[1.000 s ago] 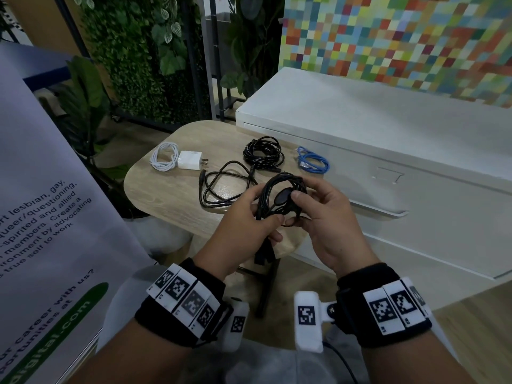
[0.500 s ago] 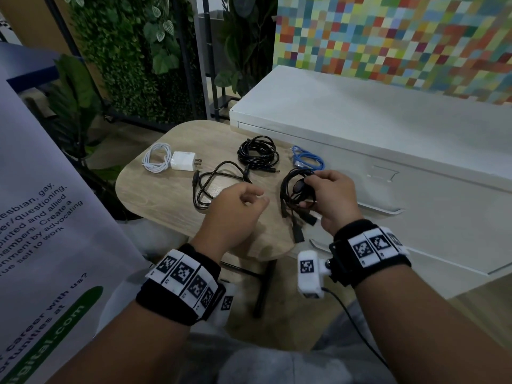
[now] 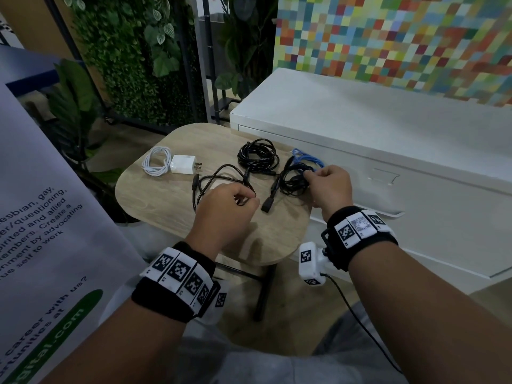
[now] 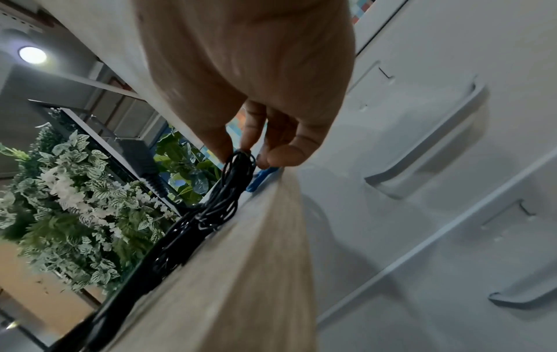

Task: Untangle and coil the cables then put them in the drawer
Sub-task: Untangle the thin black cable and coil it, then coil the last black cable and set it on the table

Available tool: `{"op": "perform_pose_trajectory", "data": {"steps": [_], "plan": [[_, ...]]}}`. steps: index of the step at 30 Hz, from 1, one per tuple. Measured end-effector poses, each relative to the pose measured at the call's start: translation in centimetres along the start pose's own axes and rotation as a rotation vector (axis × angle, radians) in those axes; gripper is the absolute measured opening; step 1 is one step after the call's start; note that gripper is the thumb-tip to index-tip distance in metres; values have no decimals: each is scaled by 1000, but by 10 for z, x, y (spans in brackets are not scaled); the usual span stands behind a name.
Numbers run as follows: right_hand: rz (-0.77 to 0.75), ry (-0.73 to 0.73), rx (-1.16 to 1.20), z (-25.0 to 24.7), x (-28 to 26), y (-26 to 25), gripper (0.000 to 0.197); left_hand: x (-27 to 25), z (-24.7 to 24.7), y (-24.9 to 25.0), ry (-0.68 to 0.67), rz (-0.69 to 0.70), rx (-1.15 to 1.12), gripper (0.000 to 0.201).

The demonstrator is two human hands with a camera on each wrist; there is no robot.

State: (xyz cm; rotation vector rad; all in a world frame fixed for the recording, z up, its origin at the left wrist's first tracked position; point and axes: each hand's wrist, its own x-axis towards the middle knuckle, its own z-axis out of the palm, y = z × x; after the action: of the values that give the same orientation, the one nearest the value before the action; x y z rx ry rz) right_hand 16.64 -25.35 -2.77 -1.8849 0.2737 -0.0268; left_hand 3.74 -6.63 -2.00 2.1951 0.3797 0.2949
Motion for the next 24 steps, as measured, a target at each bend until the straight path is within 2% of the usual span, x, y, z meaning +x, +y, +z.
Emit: {"op": "perform_pose_trajectory", "data": {"steps": [3,6,8,13,16,19,24], "plan": [[-23,-4,7,-1,-5,4,25,1,-1,-2,25,1,-11,14],[-40,-3,46,-3,-9,7,26,2,-3,-2,40,-9,18,5],[-59,5,51,-4,-12,5,26,2,-4,-3,47,-14,23,7],[-225,84,-23,-5,-22,-1,15,5,-11,-6,47,-22,72,13],[-306,96,-45,-4,-30,-4,21,8,-16,-15,45,-41,101,9],[-353,70,-39,-2,-37,-8,27,12,-21,-22,27,-57,158,7],[-343,6,-47,0,-45,-7,20,12,-27,-28,15,-79,193,9]]}}
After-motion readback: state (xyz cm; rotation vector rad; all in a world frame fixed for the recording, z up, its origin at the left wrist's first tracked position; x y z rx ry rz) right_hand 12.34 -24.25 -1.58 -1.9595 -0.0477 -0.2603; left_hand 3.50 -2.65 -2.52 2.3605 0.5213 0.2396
